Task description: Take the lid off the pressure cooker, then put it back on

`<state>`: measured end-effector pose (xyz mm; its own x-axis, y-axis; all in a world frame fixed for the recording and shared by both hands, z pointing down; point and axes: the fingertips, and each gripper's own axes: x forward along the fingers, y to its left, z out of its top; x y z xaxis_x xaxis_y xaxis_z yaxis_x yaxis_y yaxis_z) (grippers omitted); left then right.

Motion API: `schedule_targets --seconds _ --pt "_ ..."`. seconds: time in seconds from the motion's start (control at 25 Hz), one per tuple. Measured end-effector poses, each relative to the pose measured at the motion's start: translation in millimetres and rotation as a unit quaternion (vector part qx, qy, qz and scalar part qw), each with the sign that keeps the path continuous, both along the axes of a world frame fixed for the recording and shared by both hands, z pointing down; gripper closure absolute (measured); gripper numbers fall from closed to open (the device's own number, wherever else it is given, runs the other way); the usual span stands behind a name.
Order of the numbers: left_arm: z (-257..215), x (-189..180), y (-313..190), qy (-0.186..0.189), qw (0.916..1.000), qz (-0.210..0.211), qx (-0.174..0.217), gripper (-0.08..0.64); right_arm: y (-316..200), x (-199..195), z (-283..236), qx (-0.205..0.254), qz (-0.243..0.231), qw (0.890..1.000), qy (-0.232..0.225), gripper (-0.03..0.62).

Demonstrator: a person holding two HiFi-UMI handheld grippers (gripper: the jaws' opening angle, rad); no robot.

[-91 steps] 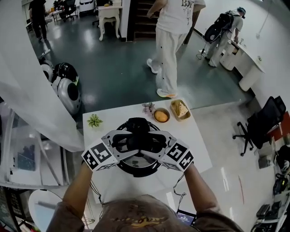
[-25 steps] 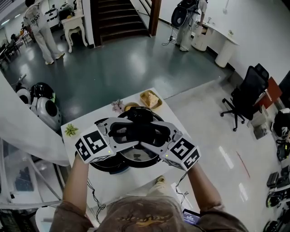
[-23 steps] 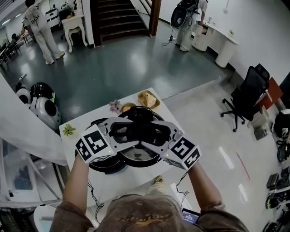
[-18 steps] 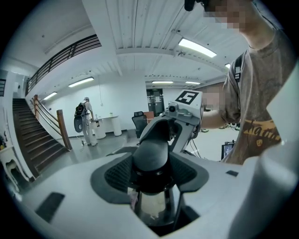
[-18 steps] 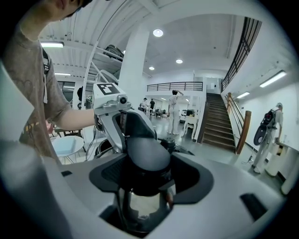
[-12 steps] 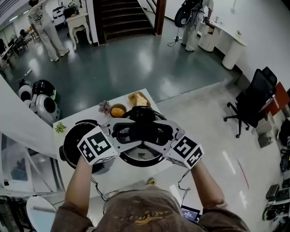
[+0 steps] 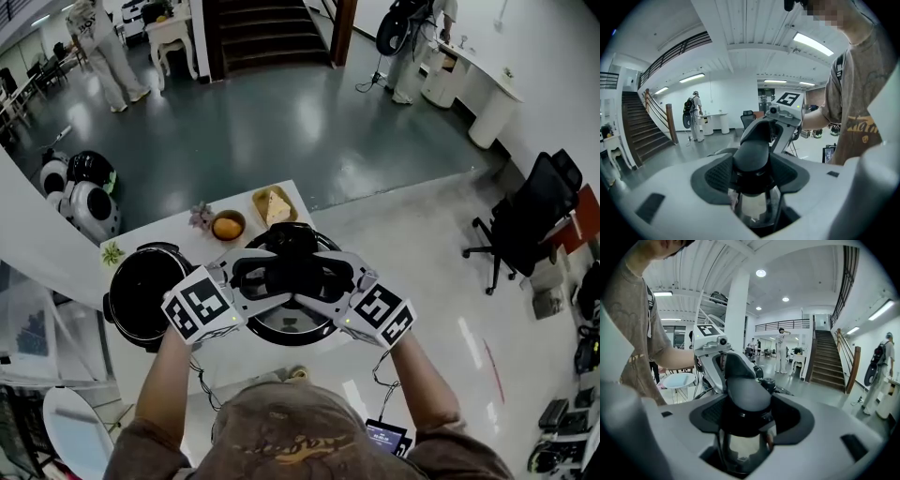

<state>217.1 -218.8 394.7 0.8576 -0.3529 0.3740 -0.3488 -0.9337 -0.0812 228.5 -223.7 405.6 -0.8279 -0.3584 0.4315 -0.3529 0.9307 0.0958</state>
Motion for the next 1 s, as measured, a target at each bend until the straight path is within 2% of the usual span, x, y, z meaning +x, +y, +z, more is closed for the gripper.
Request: schedule_targets --seconds 0.2,0.52,1.0 --pt "11.2 25.0 -3.2 -0.003 1.0 -0.002 -0.003 0.308 -3.2 25.0 11.4 -0.003 -0.004 1.0 -0.004 0.302" --pt "44.7 28.6 -12.0 0.008 0.9999 -0.003 -0.012 0.307 -12.9 27.4 47.3 -0.019 -0.009 1.0 -0.023 0.302" --pt "130.8 34.0 -25.8 0.001 0.9975 -0.008 -0.07 0.307 -25.7 32.6 132.4 -0.064 -0.012 0.998 -0.001 0.302"
